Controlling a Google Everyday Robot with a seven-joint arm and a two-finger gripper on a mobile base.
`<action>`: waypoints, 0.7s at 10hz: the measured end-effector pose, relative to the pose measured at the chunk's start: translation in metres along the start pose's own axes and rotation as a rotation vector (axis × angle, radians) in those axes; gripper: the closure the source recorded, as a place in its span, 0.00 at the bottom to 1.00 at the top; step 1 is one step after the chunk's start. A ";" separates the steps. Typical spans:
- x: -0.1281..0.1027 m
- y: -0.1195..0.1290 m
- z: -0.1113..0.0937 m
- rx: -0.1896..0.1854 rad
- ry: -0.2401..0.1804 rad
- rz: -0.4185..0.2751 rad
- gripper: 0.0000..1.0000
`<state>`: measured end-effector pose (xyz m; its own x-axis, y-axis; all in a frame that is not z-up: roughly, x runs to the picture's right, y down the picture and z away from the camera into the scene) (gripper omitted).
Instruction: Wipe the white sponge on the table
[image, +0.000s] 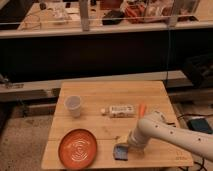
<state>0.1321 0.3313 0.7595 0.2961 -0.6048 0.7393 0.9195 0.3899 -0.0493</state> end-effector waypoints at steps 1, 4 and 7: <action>0.000 0.000 -0.001 0.000 0.001 -0.001 0.22; 0.000 0.001 -0.002 -0.004 0.002 -0.001 0.52; 0.000 0.000 -0.005 0.000 0.001 0.000 0.63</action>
<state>0.1338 0.3279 0.7560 0.2961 -0.6059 0.7384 0.9196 0.3898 -0.0489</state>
